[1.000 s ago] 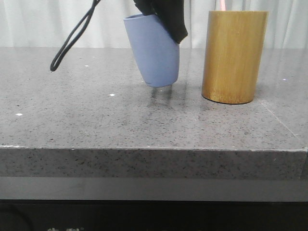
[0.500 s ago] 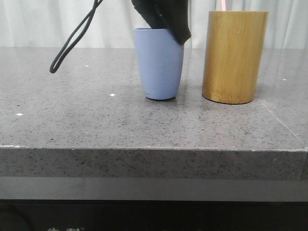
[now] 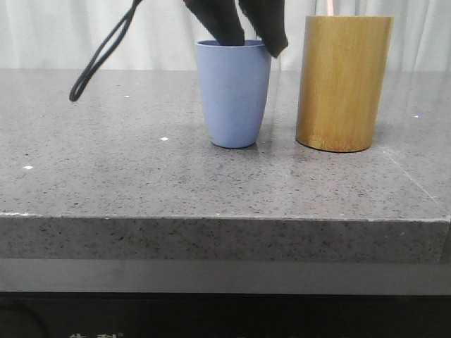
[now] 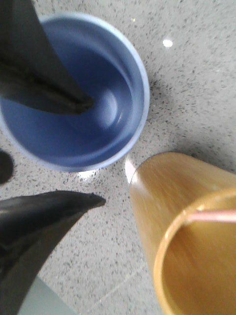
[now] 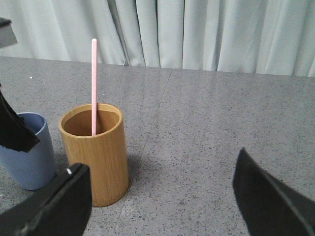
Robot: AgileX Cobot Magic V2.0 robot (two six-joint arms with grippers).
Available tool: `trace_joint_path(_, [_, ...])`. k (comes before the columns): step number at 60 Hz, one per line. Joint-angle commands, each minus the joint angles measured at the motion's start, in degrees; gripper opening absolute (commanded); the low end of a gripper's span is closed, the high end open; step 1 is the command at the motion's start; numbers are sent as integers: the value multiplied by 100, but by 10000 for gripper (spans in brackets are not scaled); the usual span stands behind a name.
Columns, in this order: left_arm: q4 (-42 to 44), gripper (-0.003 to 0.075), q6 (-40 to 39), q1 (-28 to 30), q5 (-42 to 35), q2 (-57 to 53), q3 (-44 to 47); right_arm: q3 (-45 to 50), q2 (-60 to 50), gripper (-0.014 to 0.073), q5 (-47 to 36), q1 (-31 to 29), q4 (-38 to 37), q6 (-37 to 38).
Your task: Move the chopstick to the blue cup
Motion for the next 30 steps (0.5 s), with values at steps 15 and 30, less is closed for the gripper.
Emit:
trace_joint_path(15, [537, 369, -60, -11, 49, -1201, -194, -196, 72, 600, -426, -30, 50, -18])
trace_joint_path(30, [982, 160, -60, 605, 49, -1825, -194, -196, 72, 600, -426, -30, 50, -18])
